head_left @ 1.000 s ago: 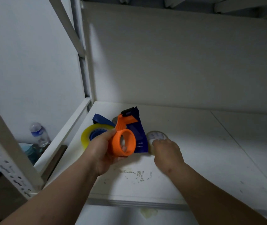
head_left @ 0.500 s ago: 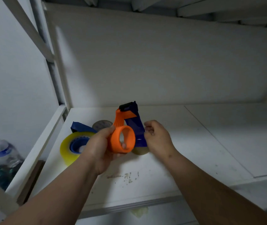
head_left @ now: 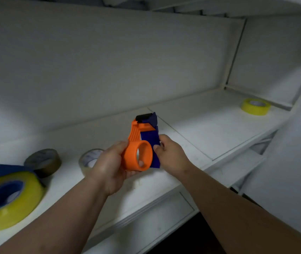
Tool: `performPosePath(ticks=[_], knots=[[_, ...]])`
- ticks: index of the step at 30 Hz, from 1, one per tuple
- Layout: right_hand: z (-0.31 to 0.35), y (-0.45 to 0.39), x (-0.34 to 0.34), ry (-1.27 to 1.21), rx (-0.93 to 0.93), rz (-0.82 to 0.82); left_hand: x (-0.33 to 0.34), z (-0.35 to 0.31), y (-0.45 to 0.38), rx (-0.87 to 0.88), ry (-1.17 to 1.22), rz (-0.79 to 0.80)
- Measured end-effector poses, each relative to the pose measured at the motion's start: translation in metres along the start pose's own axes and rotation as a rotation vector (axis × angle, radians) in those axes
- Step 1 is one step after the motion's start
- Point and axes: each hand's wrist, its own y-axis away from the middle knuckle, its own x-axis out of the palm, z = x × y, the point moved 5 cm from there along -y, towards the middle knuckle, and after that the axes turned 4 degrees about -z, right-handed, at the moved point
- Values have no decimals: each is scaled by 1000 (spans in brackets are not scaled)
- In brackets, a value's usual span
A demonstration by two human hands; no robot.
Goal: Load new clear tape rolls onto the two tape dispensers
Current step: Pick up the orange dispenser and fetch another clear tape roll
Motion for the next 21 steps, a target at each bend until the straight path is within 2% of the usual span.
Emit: performPosePath(ticks=[7, 12, 21], knots=[[-79, -20, -115, 98, 90, 36, 133, 39, -34, 2, -58, 74], [-133, -37, -197, 145, 138, -7, 219, 65, -59, 8, -42, 73], [-196, -85, -278, 213, 119, -97, 326, 94, -128, -26, -114, 110]])
